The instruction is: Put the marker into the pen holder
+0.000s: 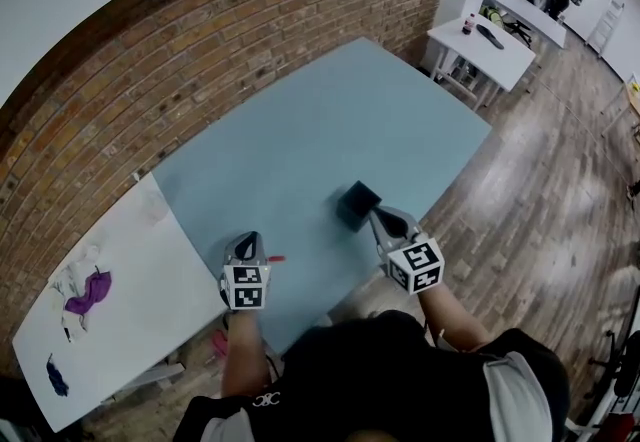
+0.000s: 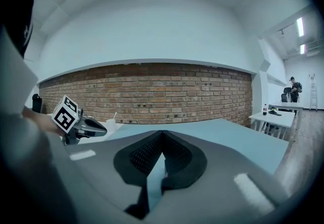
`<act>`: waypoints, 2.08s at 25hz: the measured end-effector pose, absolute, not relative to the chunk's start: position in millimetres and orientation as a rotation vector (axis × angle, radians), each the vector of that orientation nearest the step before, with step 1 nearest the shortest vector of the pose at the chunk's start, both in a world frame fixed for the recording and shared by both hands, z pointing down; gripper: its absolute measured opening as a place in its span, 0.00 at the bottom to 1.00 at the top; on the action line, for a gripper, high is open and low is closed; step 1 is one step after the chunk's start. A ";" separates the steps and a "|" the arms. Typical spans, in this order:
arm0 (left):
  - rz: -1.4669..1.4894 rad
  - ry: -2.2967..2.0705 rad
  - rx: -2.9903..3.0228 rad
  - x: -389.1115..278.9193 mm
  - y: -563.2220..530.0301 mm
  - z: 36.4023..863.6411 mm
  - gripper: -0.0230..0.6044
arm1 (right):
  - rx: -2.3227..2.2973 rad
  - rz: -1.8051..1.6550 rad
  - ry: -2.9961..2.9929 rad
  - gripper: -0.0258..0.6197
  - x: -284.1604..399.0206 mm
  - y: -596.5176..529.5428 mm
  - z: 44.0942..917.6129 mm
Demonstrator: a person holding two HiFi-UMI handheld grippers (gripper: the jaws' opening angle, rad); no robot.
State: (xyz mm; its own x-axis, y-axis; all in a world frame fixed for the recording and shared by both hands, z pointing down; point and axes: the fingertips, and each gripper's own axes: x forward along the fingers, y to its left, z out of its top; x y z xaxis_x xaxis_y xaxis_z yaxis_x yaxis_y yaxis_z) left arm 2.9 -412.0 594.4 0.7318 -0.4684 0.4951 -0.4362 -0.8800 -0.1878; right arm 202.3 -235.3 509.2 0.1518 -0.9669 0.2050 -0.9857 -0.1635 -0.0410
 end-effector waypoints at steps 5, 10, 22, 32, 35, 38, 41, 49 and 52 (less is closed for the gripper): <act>-0.965 0.775 -2.893 2.3 -409.4 618.4 0.05 | 2.278 0.307 -1.996 0.05 227.2 -240.8 513.2; -1.118 0.762 -2.926 -0.8 -394.4 643.3 0.17 | 2.253 0.337 -2.036 0.05 247.6 -238.3 518.5; -1.538 0.077 -2.391 -10.9 -373.4 707.4 0.23 | 2.191 0.326 -2.039 0.05 275.2 -211.7 520.6; -1.658 -0.231 -2.214 -1.1 -376.9 749.8 0.33 | 2.304 0.328 -1.939 0.05 293.2 -183.2 520.4; -1.720 -0.299 -2.143 -1.1 -378.6 763.6 0.38 | 2.340 0.315 -1.901 0.05 297.0 -173.2 519.4; -1.760 -0.385 -2.114 -5.8 -370.7 775.3 0.39 | 2.374 0.346 -1.852 0.05 301.5 -159.1 526.3; -1.779 -0.432 -2.094 -6.0 -366.3 783.5 0.39 | 2.398 0.380 -1.812 0.05 305.1 -148.3 534.3; -1.838 -0.582 -2.103 -2.8 -360.4 783.2 0.35 | 2.430 0.369 -1.797 0.05 300.8 -145.7 534.9; -1.914 -0.629 -2.086 -5.6 -358.5 777.9 0.34 | 2.429 0.364 -1.800 0.05 298.7 -147.6 534.4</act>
